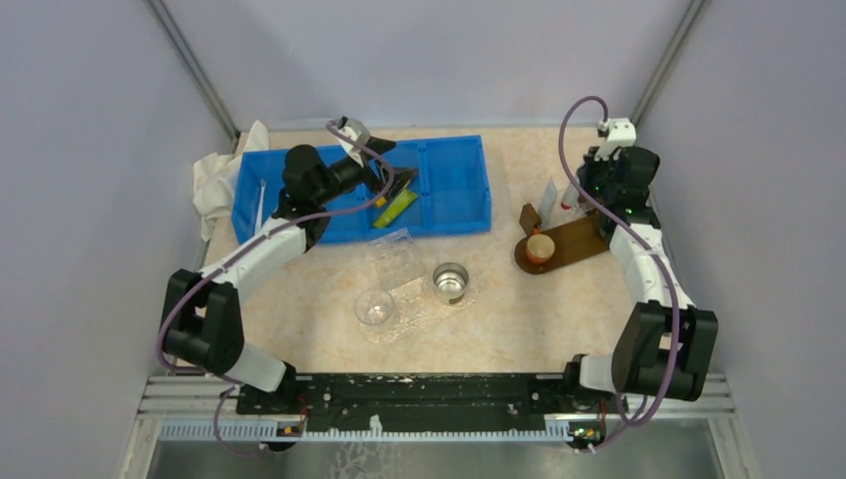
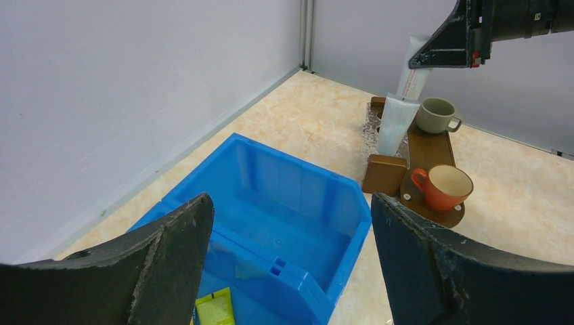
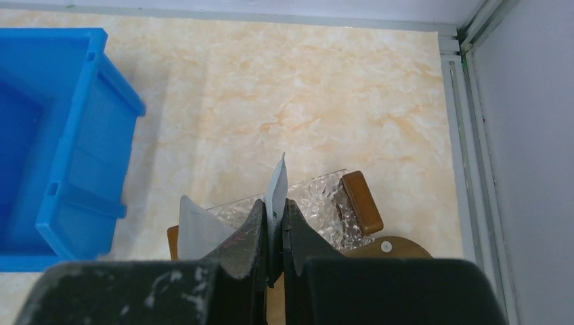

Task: Prepare toiletry sets of a toothbrush and toothpaste on the tray
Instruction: Place the toothpaste in the toothpaste holder.

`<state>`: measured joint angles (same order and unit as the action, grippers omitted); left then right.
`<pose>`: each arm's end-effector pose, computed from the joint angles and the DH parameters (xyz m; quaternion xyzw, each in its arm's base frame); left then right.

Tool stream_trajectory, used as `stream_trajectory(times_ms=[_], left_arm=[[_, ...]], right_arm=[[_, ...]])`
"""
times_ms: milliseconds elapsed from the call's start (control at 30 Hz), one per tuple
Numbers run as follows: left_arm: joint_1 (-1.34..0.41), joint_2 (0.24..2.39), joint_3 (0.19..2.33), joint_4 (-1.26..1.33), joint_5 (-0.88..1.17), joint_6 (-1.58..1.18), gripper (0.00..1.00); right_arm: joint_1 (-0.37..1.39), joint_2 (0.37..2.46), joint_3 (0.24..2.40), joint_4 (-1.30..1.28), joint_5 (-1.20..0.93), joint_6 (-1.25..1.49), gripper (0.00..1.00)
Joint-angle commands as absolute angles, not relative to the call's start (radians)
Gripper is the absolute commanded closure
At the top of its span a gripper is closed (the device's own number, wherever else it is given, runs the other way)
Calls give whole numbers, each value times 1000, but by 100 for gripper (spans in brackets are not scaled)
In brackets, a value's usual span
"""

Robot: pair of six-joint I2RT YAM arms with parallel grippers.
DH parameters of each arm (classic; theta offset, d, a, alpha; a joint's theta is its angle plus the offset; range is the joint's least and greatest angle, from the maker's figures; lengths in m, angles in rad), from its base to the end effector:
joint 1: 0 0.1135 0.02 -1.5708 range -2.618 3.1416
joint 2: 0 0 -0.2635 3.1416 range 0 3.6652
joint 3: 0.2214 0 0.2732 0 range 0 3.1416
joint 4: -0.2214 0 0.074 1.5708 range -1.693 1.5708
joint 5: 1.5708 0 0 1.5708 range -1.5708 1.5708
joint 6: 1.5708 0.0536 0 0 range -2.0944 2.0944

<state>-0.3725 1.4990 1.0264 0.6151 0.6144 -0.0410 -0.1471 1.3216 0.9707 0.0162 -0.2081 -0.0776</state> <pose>0.3449 -0.1679 0.3251 0.3284 0.5780 -0.3417 0.6643 0.3432 -0.0397 0.2920 -0.0320 0.8122 0.0195 0.5822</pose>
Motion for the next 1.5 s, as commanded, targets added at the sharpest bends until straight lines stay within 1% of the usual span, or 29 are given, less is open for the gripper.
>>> stream_trajectory(times_ms=[0, 767, 1100, 1167, 1333, 1400, 1467], left_arm=[[-362, 1493, 1015, 658, 642, -63, 10], [-353, 1493, 1012, 666, 661, -71, 10], [-351, 1495, 1012, 669, 667, -75, 10], [-349, 1496, 1012, 669, 668, -75, 10], [-346, 1497, 1014, 666, 668, -74, 10], [-345, 1496, 1012, 662, 668, -73, 10], [-341, 1492, 1010, 661, 667, -70, 9]], right_arm=[[-153, 1321, 1009, 163, -237, -55, 100], [-154, 1419, 1016, 161, -205, -78, 100], [-153, 1499, 1015, 152, -240, -81, 100], [-153, 1509, 1018, 146, -245, -85, 93], [-153, 1503, 1020, 126, -258, -98, 58], [-153, 1481, 1023, 106, -269, -108, 47], [-154, 1439, 1026, 78, -275, -127, 39]])
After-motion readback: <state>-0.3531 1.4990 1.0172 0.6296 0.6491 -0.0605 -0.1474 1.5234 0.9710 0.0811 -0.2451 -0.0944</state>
